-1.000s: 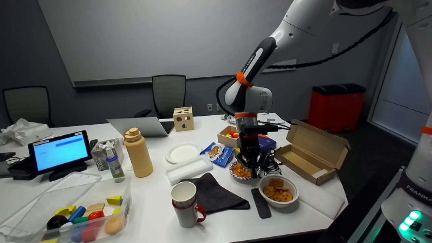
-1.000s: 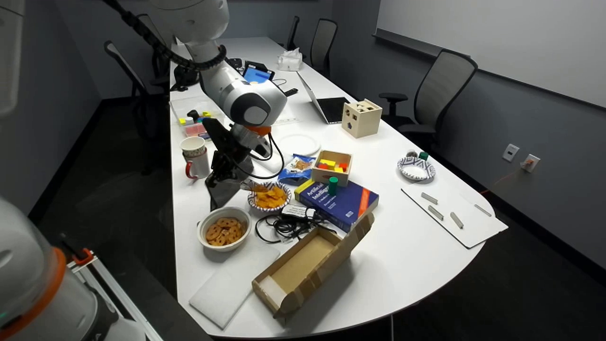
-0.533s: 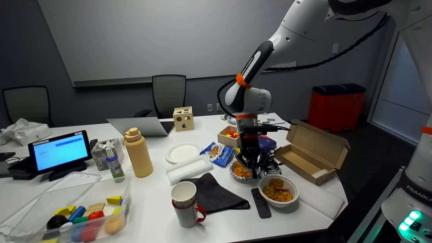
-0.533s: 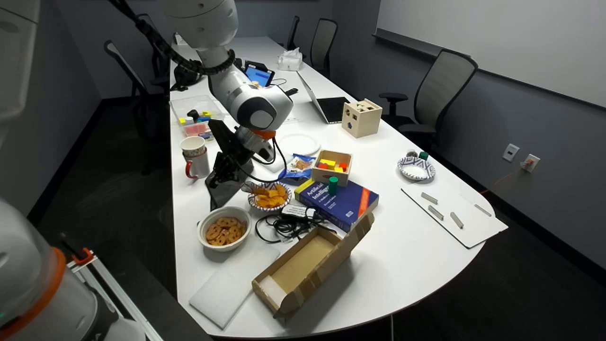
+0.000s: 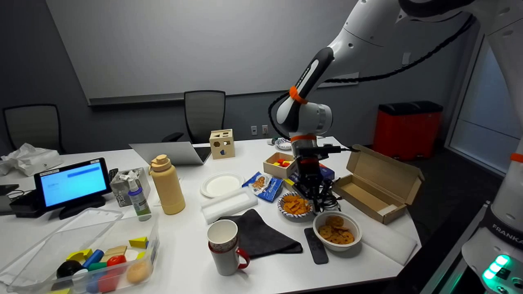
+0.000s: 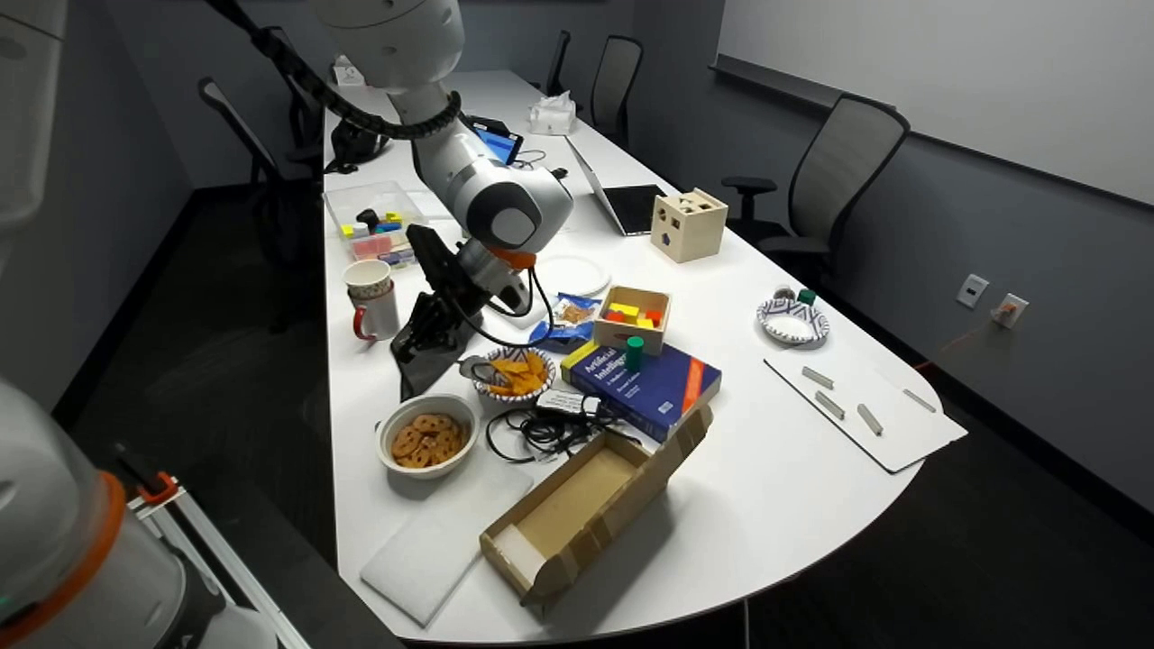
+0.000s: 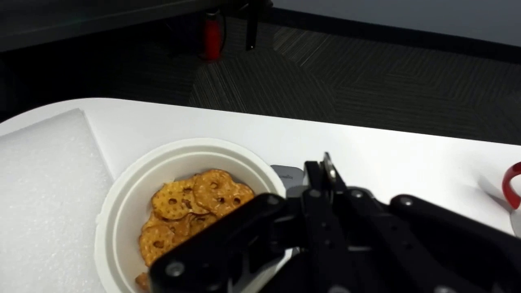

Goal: Use the cake spatula to stir the contents in the black and white bowl on the left.

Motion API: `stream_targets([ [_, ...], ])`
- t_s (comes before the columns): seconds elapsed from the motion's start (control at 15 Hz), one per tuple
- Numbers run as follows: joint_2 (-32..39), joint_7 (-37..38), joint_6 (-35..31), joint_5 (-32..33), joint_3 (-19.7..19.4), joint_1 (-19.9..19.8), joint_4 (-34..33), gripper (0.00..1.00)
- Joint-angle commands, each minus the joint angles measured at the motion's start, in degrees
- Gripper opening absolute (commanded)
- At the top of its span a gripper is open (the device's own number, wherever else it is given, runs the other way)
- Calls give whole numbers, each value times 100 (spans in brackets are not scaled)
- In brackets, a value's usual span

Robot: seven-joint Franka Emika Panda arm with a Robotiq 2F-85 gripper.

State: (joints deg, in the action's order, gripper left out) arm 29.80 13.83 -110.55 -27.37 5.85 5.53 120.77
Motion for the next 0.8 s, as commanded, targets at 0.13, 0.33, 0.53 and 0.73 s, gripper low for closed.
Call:
stream_targets([
  [0.13,-146,343,-80,84,-222,41,125,1],
  [0.33,-260,440,-454,45,-209,105,160,1],
  [0.53,-216,448,-793,-4,-131,155,119,1],
  [0.73,-62,382,-964,-115,-2,180,75,1],
])
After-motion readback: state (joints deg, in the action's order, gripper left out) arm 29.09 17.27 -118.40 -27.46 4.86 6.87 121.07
